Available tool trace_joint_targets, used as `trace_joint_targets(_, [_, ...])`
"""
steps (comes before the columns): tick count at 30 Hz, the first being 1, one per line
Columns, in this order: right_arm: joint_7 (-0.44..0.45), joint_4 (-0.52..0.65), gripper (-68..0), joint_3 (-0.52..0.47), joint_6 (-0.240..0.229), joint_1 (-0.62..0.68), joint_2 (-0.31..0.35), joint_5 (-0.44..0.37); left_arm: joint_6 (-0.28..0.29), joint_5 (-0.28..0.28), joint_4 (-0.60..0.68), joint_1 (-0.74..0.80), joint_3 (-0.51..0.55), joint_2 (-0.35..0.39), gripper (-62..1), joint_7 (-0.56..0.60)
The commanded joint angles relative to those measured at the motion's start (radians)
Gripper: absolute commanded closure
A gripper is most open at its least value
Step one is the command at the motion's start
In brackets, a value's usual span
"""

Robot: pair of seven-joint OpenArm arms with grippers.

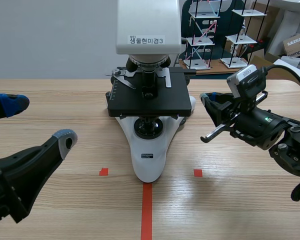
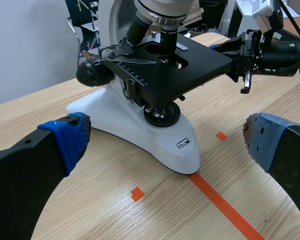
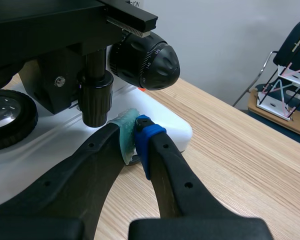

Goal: Return to the home posture

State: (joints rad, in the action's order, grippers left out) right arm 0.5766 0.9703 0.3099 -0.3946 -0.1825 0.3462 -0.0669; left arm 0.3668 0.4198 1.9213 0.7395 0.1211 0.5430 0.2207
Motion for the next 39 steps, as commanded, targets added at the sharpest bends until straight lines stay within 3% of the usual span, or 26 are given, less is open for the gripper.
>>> trace_joint_targets(1, [0.017, 0.017, 0.2, -0.001, 0.016, -0.012, 0.008, -0.008, -0.005, 0.006, 0.006, 0.005, 0.003, -0.005, -62.3, 0.018])
trace_joint_targets(4, [0.017, 0.034, -4.4, -0.002, 0.085, 0.024, 0.008, -0.008, -0.005, 0.006, 0.006, 0.005, 0.003, -0.005, -62.3, 0.018])
trace_joint_targets(6, [0.018, 0.074, -11.8, -0.006, 0.147, 0.075, 0.009, -0.008, -0.005, 0.006, 0.006, 0.005, 0.003, -0.005, -62.3, 0.018])
trace_joint_targets(9, [0.014, 0.190, -24.0, -0.039, 0.190, 0.183, 0.009, -0.008, -0.005, 0.006, 0.006, 0.005, 0.003, -0.005, -62.3, 0.018])
trace_joint_targets(16, [-0.014, 0.532, -30.3, -0.147, 0.193, 0.470, 0.008, -0.008, -0.005, 0.006, 0.006, 0.005, 0.003, -0.005, -62.3, 0.018])
trace_joint_targets(19, [-0.032, 0.649, -39.0, -0.182, 0.193, 0.579, 0.008, -0.008, -0.005, 0.006, 0.006, 0.005, 0.003, -0.005, -62.3, 0.018])
trace_joint_targets(24, [-0.055, 0.792, -59.2, -0.227, 0.192, 0.748, -0.009, -0.008, -0.005, 0.006, 0.006, 0.005, 0.003, -0.005, -62.3, 0.018])
trace_joint_targets(31, [-0.093, 0.921, -62.2, -0.254, 0.188, 0.935, -0.026, -0.014, -0.005, 0.006, 0.006, 0.005, 0.003, -0.005, -62.3, 0.018])
trace_joint_targets(39, [-0.093, 0.976, -62.2, -0.273, 0.189, 0.986, -0.031, -0.015, -0.005, 0.006, 0.006, 0.005, 0.003, -0.005, -62.3, 0.018])
